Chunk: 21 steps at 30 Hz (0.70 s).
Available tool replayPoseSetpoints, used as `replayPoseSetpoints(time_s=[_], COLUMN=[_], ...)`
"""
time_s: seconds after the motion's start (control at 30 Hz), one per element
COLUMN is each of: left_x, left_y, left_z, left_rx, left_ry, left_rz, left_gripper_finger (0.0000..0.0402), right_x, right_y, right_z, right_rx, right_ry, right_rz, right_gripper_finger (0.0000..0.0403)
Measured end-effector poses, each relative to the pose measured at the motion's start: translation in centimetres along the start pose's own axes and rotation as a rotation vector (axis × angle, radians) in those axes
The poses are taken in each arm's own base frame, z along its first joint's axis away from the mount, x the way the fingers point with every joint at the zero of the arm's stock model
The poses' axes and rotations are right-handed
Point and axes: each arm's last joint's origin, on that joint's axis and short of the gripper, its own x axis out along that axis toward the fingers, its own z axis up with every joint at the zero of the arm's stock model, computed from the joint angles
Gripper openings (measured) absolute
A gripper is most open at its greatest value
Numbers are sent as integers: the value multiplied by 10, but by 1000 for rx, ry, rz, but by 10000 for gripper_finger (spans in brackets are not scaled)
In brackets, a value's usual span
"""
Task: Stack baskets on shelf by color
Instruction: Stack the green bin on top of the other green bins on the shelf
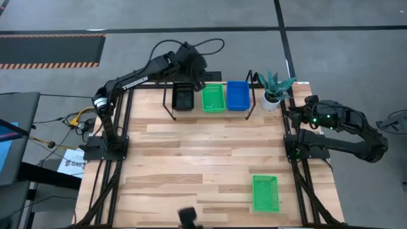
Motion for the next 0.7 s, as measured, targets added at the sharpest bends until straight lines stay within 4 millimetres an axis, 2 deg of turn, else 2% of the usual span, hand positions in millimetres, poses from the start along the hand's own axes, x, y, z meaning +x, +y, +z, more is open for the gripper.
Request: replayPoseSetpoints(time_s=[0.17, 0.43, 0.53, 0.7], left_x=[-20, -36, -42, -51], left_y=[-31, -108, -129, -155], left_z=[27, 39, 40, 34], left_rx=[-98, -156, -186, -223], left_ry=[-138, -107, -76, 21], left_rz=[-261, -449, -494, -545], left_gripper_finger=[47, 153, 172, 175], right_x=[0, 14, 23, 40], right_y=[0, 4, 5, 12], right_z=[-5, -27, -35, -41], right_rx=[16, 52, 57, 40], right_ry=[98, 464, 548, 685], right_rz=[62, 290, 312, 345], right_gripper_finger=[224, 224, 223, 211])
